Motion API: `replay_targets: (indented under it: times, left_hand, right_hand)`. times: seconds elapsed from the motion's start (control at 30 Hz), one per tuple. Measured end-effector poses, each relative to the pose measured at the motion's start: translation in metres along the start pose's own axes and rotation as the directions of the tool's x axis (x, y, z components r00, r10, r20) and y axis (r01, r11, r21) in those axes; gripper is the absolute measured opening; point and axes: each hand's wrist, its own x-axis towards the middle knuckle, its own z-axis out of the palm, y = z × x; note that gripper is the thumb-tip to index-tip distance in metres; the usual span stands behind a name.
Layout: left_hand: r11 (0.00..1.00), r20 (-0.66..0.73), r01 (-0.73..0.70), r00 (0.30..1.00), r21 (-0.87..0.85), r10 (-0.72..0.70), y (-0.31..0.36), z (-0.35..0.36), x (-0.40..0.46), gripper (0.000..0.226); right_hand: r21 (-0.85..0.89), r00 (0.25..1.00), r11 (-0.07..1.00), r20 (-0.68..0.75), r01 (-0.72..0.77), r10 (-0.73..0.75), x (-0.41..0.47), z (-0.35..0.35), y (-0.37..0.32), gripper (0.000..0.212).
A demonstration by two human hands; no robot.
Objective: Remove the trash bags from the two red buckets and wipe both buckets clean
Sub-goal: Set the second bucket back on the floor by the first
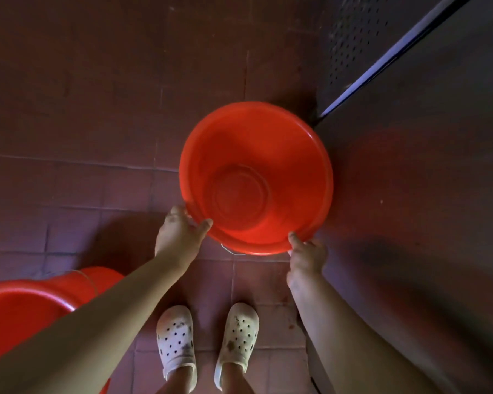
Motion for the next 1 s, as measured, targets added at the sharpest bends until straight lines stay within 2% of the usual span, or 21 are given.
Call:
replay_targets:
  times: [0.23,0.37,0.47,0.53,0.6,0.67,0.73,0.77,0.83,1.0]
  left_hand:
    - [1.0,0.007,-0.019,1.0,-0.01,0.019,-0.004,0.02,0.025,0.035]
    - [0.999,0.077,-0.052,0.996,-0.009,0.053,-0.004,0.021,0.033,0.033]
    - [0.991,0.156,-0.107,0.983,0.076,0.094,-0.007,0.01,0.032,0.038]
    - [0.993,0.192,-0.08,0.979,0.088,0.062,-0.013,-0.005,0.021,0.037]
    - [1.0,0.206,-0.017,0.978,0.026,0.012,-0.023,-0.026,-0.002,0.027]
    - [0.999,0.206,0.029,0.978,-0.027,-0.023,-0.039,-0.053,-0.036,0.023]
    - [0.994,0.176,0.074,0.983,-0.082,-0.058,-0.06,-0.085,-0.076,0.021]
    - [0.989,0.16,0.109,0.983,-0.097,-0.093,-0.071,-0.101,-0.097,0.02]
    - [0.978,0.137,0.187,0.975,-0.096,-0.173,-0.096,-0.131,-0.138,0.019]
    - [0.915,0.054,0.355,0.935,-0.191,-0.352,-0.17,-0.18,-0.215,0.016]
  right_hand:
    - [-0.04,0.999,0.999,-0.016,0.032,-0.033,0.026,0.013,0.01,0.029]
    - [-0.066,0.998,0.996,0.0,0.066,-0.066,0.029,0.011,0.006,0.027]
    - [-0.113,0.996,0.992,0.07,0.054,-0.047,0.03,0.004,0.004,0.018]
    - [-0.233,0.996,0.969,0.063,0.078,-0.065,0.023,-0.006,0.004,0.011]
    - [-0.384,0.994,0.917,0.076,0.105,-0.082,0.005,-0.02,0.003,0.011]
    - [-0.476,0.978,0.862,0.183,0.177,-0.099,-0.026,-0.033,-0.001,0.011]
    - [-0.554,0.936,0.778,0.331,0.295,-0.119,-0.063,-0.043,-0.006,0.01]
    - [-0.598,0.906,0.71,0.4,0.371,-0.136,-0.082,-0.046,-0.009,0.005]
    - [-0.631,0.841,0.595,0.518,0.497,-0.153,-0.122,-0.049,-0.014,0.006]
    - [-0.504,0.659,0.505,0.728,0.701,-0.188,-0.221,-0.036,0.0,0.008]
